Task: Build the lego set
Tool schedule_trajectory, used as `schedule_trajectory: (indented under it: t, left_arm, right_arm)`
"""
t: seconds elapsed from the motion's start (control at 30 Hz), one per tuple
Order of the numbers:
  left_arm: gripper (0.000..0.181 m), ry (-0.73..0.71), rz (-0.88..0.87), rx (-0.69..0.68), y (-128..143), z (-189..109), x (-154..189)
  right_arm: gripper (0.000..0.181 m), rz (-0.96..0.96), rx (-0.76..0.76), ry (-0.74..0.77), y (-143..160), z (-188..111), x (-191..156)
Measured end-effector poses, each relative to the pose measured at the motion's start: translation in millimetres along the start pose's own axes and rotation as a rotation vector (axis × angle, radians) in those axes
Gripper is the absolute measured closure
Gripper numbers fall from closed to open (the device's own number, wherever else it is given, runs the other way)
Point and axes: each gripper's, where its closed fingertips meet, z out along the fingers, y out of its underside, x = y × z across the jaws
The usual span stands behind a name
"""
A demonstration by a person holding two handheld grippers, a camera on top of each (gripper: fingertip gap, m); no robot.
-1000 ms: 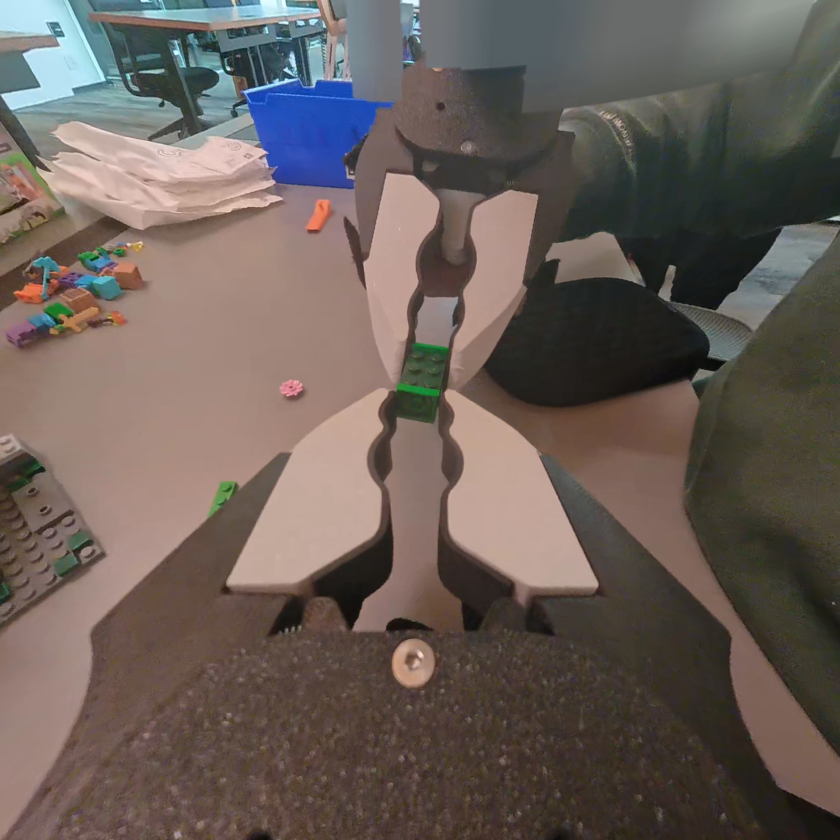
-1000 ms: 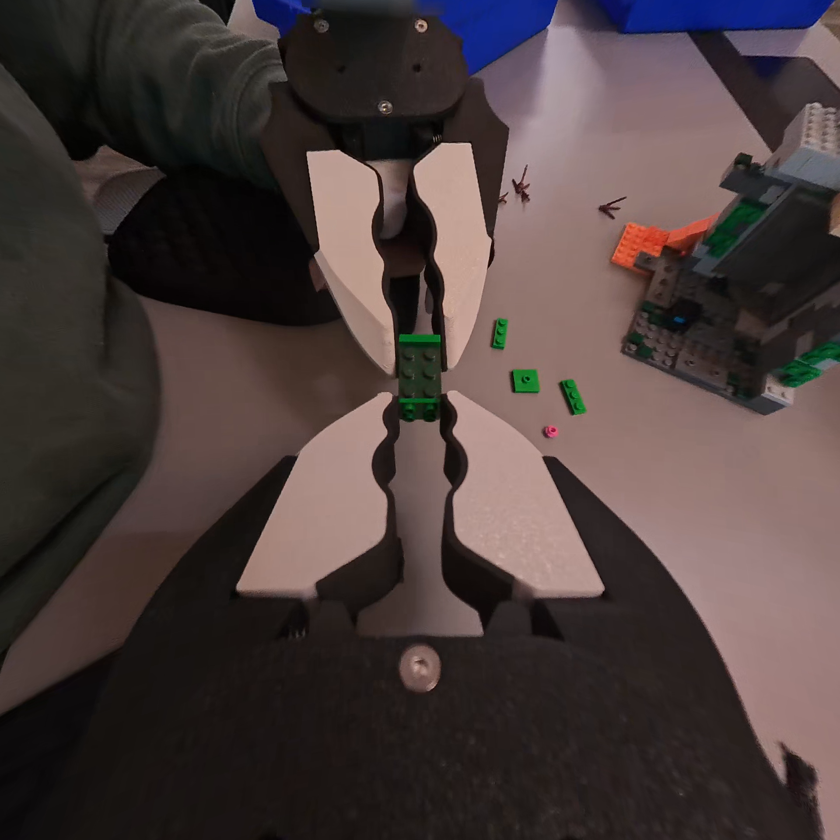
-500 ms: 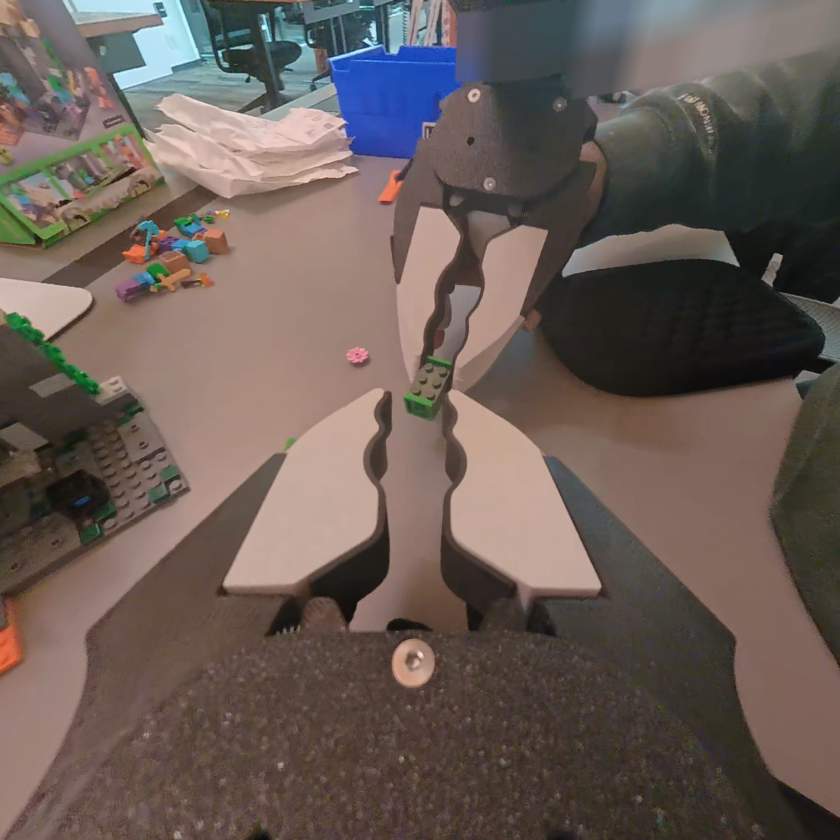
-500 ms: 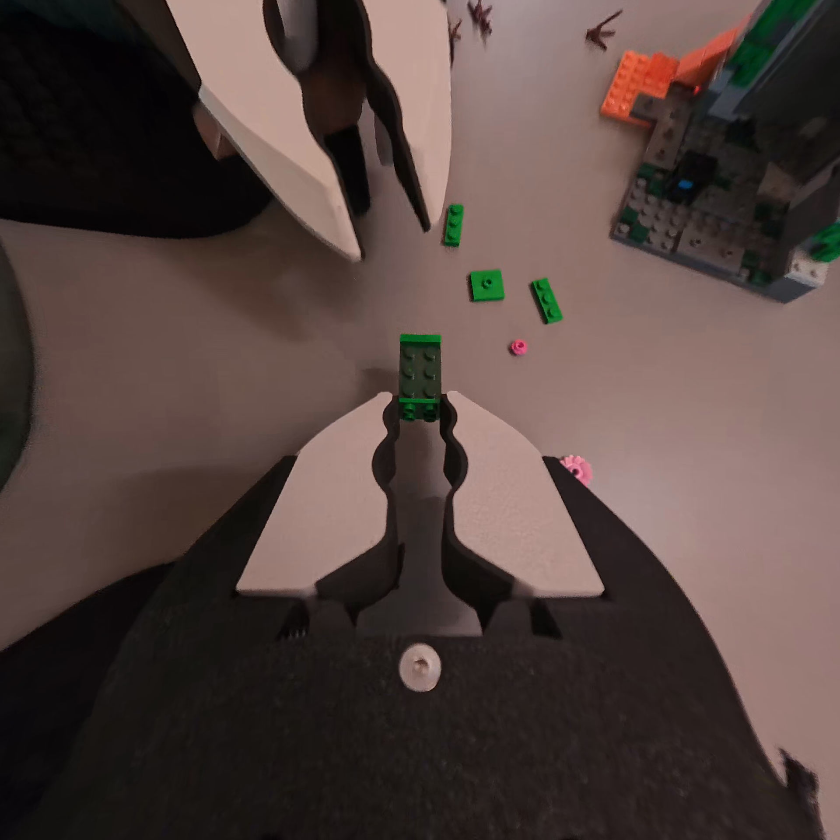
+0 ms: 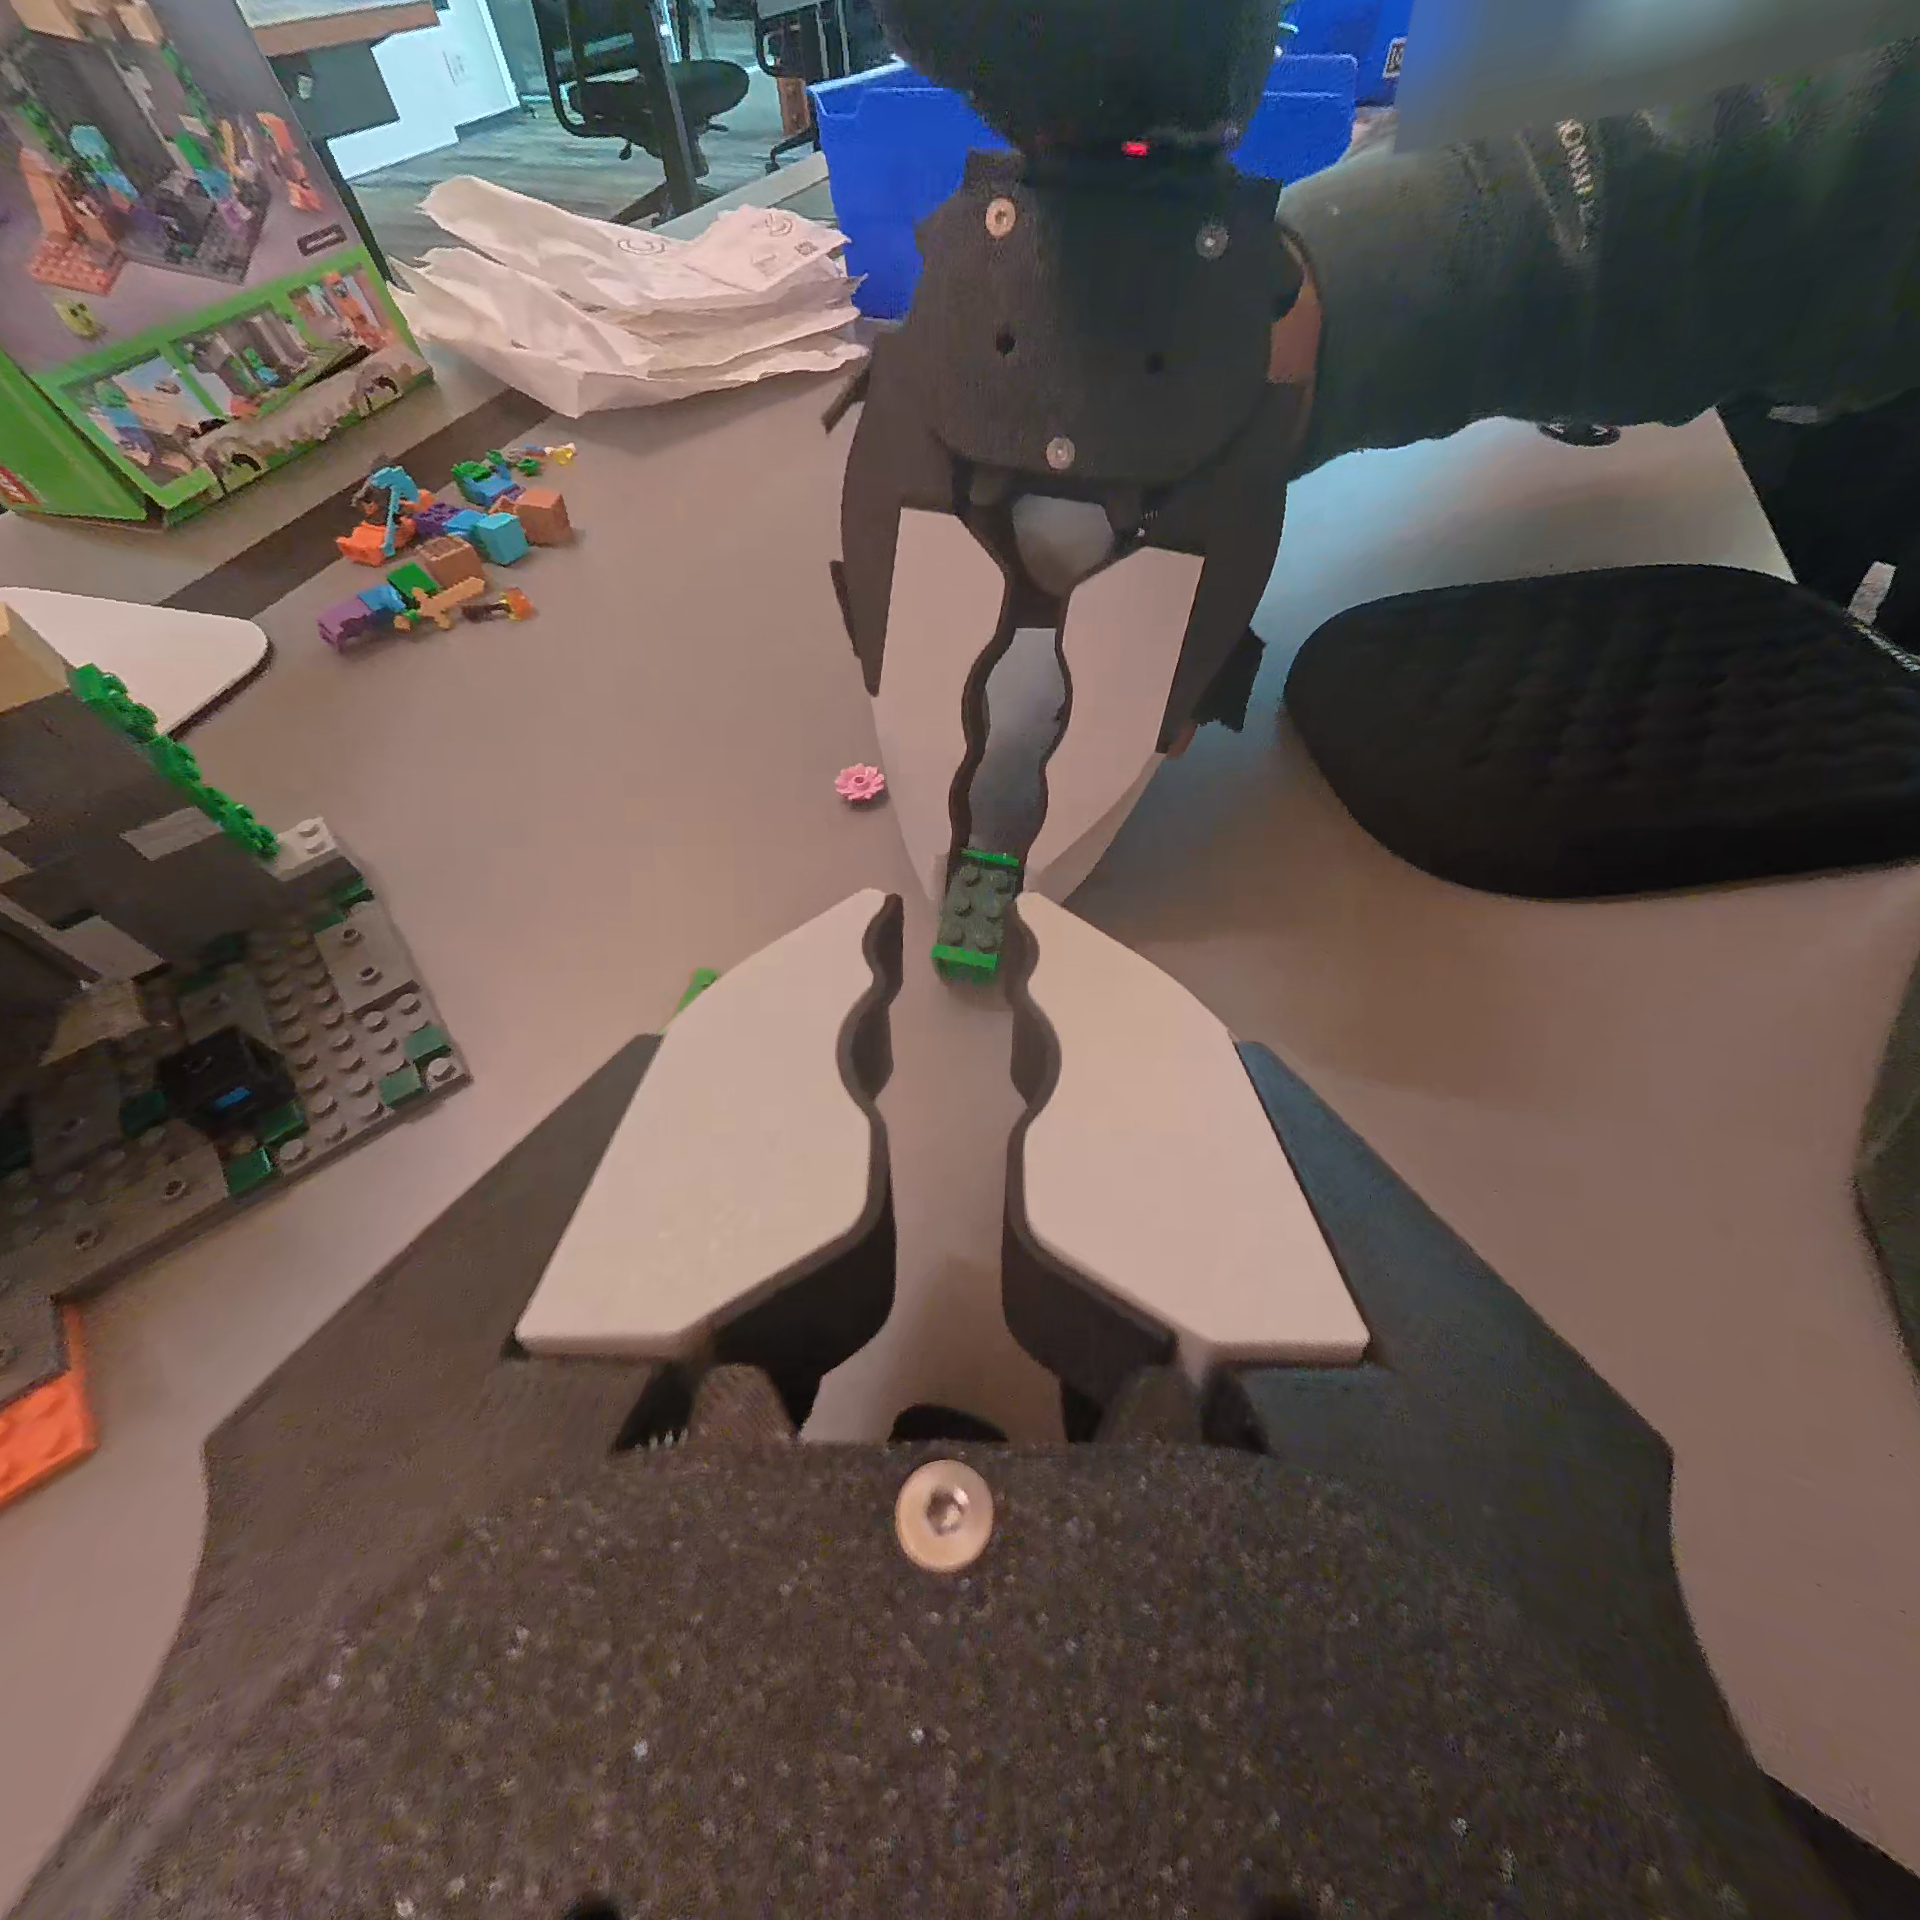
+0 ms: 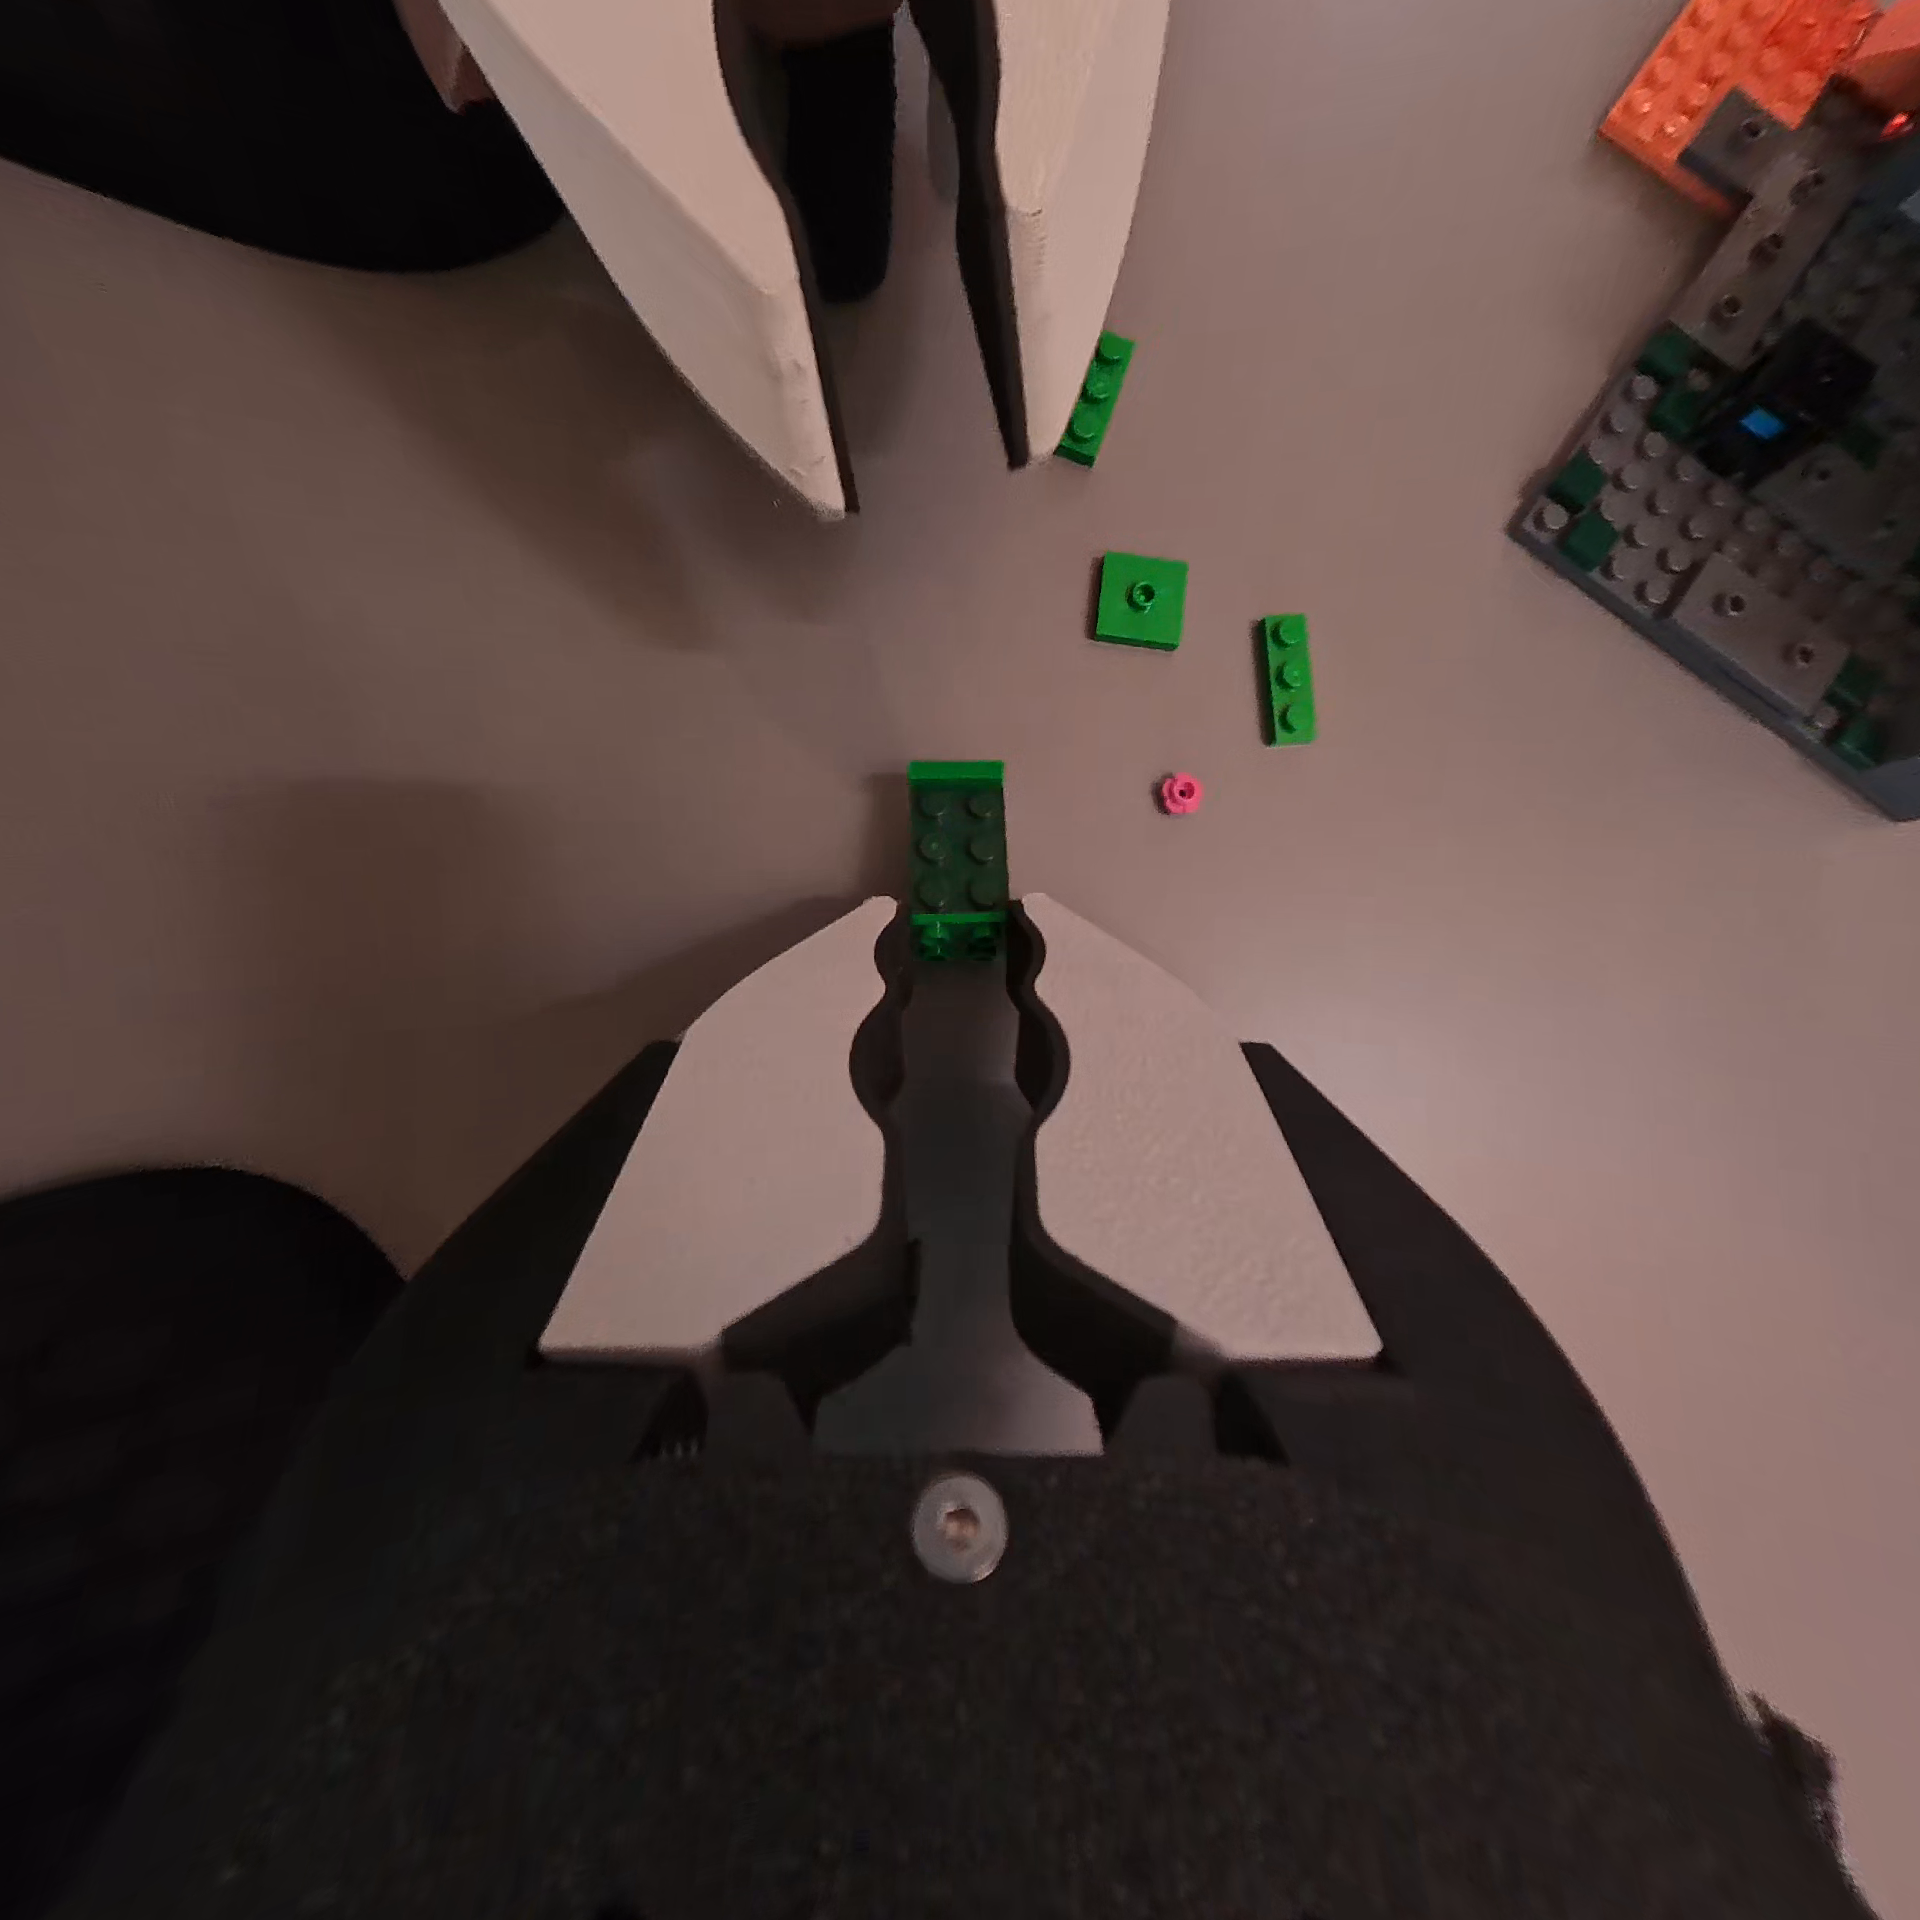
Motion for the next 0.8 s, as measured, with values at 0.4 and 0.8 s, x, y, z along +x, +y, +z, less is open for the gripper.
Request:
schedule_trajectory:
  t: [0.4, 0.8]
  left_arm:
    - [0.164, 0.001, -0.015, 0.002, 0.5, 0.2, -1.9]
    - [0.169, -0.092, -0.007, 0.066, -10.1, -6.8, -16.6]
  right_arm:
    - [0.154, 0.031, 0.057, 0.034, -4.0, -4.7, 1.3]
    - [0.158, 0.212, 0.517, 0.393, -31.5, -88.0, 60.3]
